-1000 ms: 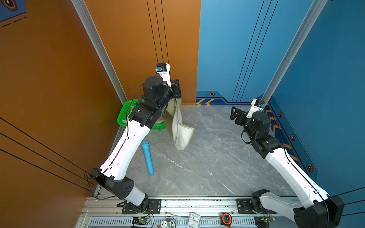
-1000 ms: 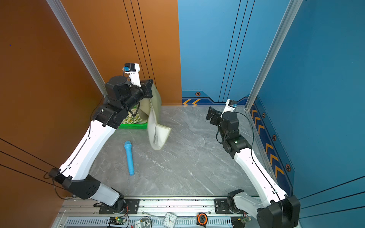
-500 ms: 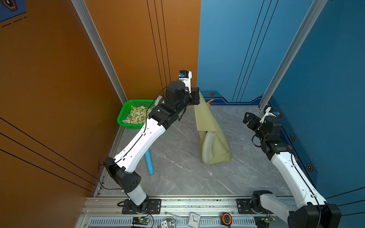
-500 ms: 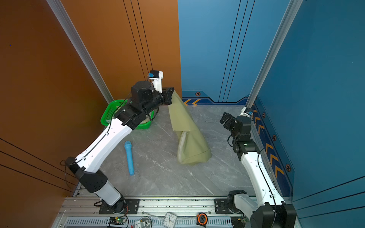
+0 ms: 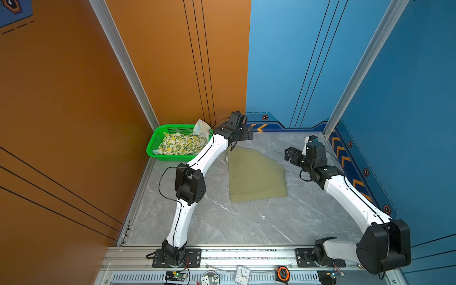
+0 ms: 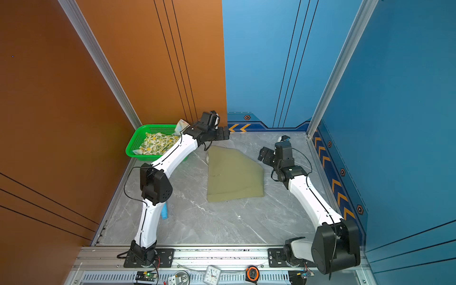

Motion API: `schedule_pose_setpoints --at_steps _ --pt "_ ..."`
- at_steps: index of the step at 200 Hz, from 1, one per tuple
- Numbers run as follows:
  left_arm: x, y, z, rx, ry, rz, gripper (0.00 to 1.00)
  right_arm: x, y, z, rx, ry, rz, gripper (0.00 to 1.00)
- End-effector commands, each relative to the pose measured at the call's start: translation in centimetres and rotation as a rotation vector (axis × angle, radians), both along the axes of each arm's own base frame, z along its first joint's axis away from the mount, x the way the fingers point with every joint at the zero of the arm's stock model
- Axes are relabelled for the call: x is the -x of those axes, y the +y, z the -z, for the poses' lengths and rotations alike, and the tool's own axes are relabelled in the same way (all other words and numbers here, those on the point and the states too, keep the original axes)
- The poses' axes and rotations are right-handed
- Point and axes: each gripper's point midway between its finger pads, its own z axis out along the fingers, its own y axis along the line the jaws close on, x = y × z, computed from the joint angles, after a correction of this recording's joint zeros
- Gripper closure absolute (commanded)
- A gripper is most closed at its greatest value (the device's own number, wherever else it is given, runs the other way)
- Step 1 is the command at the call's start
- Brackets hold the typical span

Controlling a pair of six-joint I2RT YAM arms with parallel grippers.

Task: Fold and stack skirts
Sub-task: Place the skirt at the center of the table.

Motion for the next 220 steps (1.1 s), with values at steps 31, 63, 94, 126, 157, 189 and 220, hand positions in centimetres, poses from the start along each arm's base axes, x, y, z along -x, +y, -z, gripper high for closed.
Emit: schedule_pose_setpoints --at_steps 31,63,94,126,157,189,220 --pt "5.4 8.3 -3.2 0.005 0.042 -0.085 0.02 6.6 10.2 5.4 0.32 0.109 -0.361 0.07" --pt "9.0 12.5 -4.0 0.068 0.043 -0.13 0.02 10.4 16.1 7.8 0.405 0.131 -0.578 0.11" --pt "11.4 16.6 -3.9 0.084 0.091 -0.177 0.02 12.2 20.3 10.1 0.472 0.156 -0.697 0.13" --pt "12.7 19.2 -3.9 0.087 0.133 -0.179 0.02 12.7 23.3 12.4 0.515 0.203 -0.73 0.18" --pt "12.8 19.3 -2.8 0.078 0.153 -0.154 0.02 12.9 25.0 14.5 0.55 0.242 -0.738 0.22" --pt "13.0 18.6 -2.2 0.124 0.138 -0.119 0.02 12.9 26.1 16.2 0.593 0.27 -0.731 0.27" --pt "13.8 19.1 -2.1 0.103 0.109 -0.119 0.01 12.7 26.7 17.7 0.611 0.297 -0.72 0.35"
